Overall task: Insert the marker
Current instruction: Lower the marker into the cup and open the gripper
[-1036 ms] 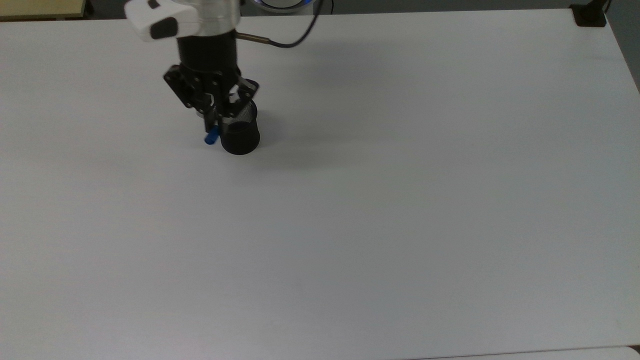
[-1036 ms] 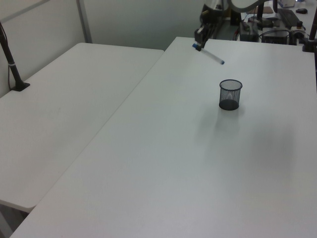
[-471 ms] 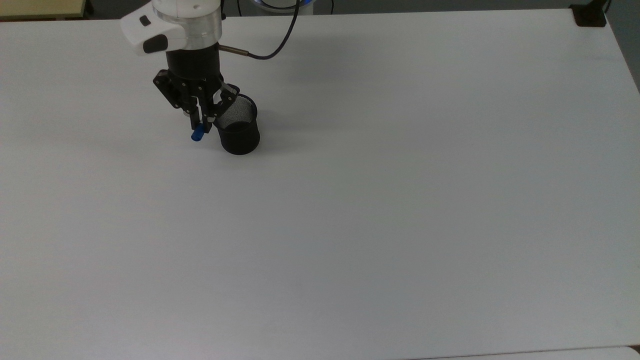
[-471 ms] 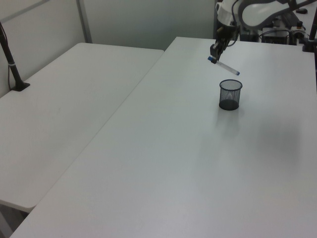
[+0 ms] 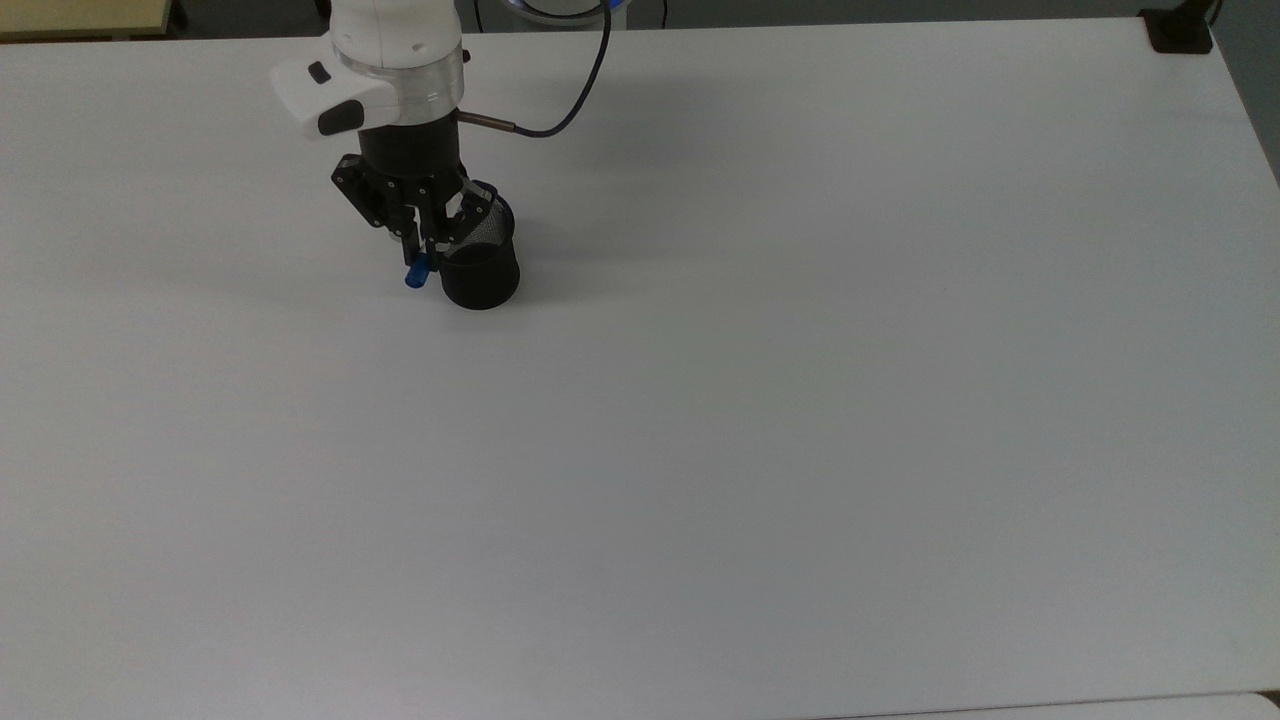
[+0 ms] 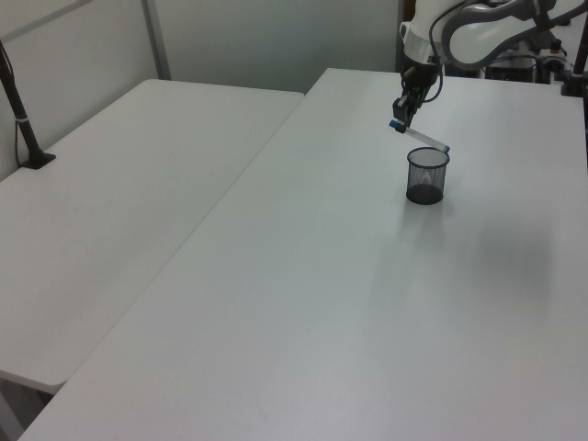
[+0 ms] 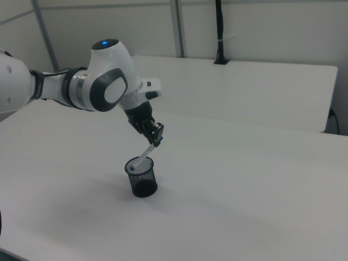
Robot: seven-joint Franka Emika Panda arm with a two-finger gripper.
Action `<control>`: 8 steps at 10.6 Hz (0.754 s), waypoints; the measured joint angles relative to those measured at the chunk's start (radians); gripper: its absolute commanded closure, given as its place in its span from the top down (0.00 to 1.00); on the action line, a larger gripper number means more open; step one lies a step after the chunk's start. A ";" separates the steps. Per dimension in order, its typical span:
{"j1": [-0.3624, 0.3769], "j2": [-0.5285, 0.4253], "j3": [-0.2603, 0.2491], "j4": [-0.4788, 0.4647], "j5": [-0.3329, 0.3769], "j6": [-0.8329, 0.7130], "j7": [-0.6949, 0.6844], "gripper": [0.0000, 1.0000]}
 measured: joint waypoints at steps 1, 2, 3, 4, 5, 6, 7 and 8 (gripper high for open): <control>0.000 0.006 0.001 -0.001 0.000 0.007 0.000 0.18; 0.001 0.012 0.002 -0.001 0.000 0.018 0.000 0.18; 0.001 0.019 0.004 -0.001 0.000 0.023 0.000 0.22; 0.001 0.024 0.006 -0.001 0.000 0.025 0.000 0.36; 0.001 0.027 0.008 -0.001 0.000 0.027 0.000 0.53; 0.002 0.026 0.009 -0.001 0.000 0.027 0.000 0.81; 0.003 0.026 0.010 -0.001 0.000 0.027 0.000 0.91; 0.008 0.025 0.012 0.001 0.000 0.027 0.000 1.00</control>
